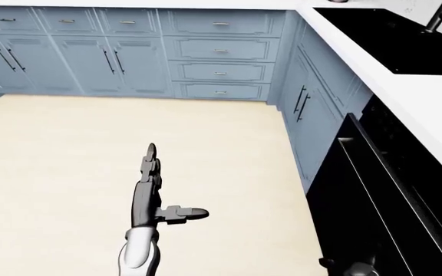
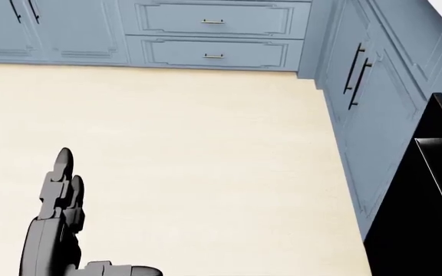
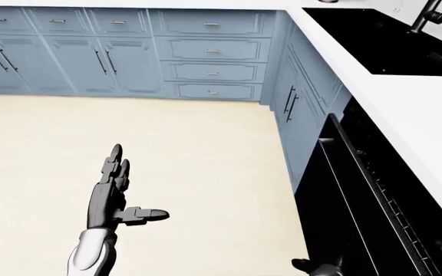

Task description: Close the dishwasher door

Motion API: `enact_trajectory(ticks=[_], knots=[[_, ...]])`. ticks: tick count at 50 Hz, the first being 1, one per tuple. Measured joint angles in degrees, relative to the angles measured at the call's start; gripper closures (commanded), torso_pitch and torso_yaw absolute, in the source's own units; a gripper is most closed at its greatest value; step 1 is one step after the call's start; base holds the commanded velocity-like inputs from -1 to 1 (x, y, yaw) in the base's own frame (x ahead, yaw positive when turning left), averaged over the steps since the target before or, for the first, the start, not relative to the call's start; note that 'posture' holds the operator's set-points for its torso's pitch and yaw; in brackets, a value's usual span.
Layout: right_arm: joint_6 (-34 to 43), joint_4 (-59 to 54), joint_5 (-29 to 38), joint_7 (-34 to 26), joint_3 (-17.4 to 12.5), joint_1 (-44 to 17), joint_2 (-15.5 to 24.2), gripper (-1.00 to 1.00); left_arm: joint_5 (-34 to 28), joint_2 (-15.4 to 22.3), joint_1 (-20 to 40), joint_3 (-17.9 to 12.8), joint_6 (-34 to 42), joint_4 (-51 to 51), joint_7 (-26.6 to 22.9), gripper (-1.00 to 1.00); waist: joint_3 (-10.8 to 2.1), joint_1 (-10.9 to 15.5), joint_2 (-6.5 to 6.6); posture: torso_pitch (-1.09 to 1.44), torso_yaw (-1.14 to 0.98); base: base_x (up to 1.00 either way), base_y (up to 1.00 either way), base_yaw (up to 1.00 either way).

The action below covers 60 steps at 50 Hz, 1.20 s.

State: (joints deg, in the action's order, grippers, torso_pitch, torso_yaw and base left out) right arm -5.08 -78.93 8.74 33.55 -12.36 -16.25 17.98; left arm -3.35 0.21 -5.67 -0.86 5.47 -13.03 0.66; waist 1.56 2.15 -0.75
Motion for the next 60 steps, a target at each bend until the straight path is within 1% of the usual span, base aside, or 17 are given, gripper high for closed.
enact_trajectory(ticks=[17, 36, 60], knots=[[-0.6, 0.0, -1.9, -0.9, -0.6, 1.8, 2.3, -1.00, -0.1, 0.0, -0.1, 0.2, -0.4, 0.4, 0.1, -1.00, 0.12, 0.0, -0.27, 0.00, 0.00, 0.00, 0.00, 0.00], [-1.2, 0.1, -4.0, -2.3, -1.0, 3.0, 4.4, -1.00, -0.1, 0.0, 0.1, 0.1, -0.6, 0.8, 0.1, -1.00, 0.10, 0.1, -0.26, 0.00, 0.00, 0.00, 0.00, 0.00], [-2.4, 0.5, -6.0, -3.7, -1.0, 4.2, 5.5, -1.00, -0.3, -0.1, -0.2, 0.6, -0.2, 0.2, 0.2, -1.00, 0.08, 0.3, -0.11, 0.00, 0.00, 0.00, 0.00, 0.00]])
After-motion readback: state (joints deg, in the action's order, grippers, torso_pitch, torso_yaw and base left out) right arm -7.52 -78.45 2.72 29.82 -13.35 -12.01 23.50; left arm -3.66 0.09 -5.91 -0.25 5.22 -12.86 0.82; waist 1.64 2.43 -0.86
